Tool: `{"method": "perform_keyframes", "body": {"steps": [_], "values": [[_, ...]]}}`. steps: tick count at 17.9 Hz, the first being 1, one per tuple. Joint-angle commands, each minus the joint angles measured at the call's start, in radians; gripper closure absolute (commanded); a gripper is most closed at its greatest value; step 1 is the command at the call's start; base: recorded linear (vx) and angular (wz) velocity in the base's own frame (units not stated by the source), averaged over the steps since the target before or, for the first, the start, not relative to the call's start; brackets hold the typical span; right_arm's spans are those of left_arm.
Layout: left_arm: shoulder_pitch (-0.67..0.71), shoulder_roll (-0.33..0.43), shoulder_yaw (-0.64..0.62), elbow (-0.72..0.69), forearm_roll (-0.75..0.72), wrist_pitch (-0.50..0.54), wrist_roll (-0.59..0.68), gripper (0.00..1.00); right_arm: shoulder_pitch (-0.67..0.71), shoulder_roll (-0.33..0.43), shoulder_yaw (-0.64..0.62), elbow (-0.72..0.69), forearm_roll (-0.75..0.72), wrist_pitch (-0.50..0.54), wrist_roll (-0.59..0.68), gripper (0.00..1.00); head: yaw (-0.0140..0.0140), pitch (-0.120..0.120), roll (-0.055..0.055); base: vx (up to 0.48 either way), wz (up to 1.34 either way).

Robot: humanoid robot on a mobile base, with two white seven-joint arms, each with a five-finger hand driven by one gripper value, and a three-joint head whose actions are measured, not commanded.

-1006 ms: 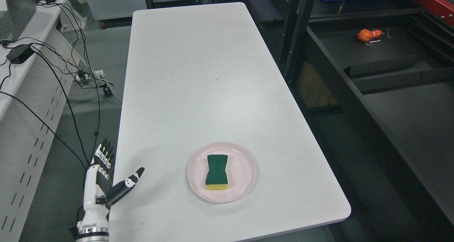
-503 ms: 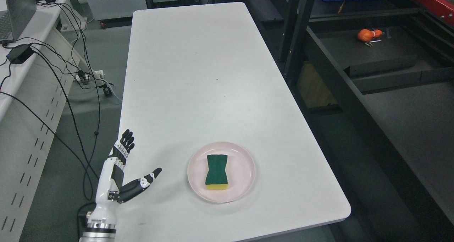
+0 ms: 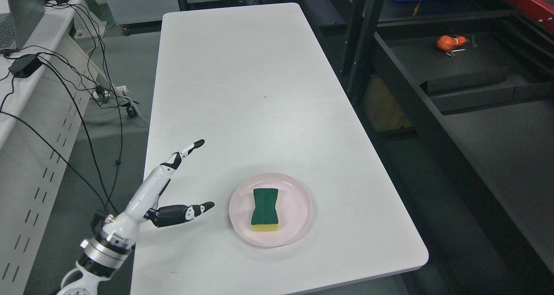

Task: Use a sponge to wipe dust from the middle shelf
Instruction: 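Raise the left hand and reach toward the sponge on the pink plate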

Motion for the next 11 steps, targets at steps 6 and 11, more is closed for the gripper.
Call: {"method": "perform_keyframes", "body": {"steps": [6, 11], "values": [[-0.454, 0.329, -0.29, 0.314, -0.725, -0.254, -0.085, 0.06, 0.0, -0.017, 0.0, -0.017, 0.0, 0.073, -0.001, 0.0, 0.0, 0.0, 0.0, 0.0, 0.0], [-0.516, 0.235, -0.449, 0.282, -0.736, -0.254, -0.085, 0.05, 0.0, -0.017, 0.0, -0.017, 0.0, 0.073, 0.001, 0.0, 0.0, 0.0, 0.0, 0.002, 0.0]]}}
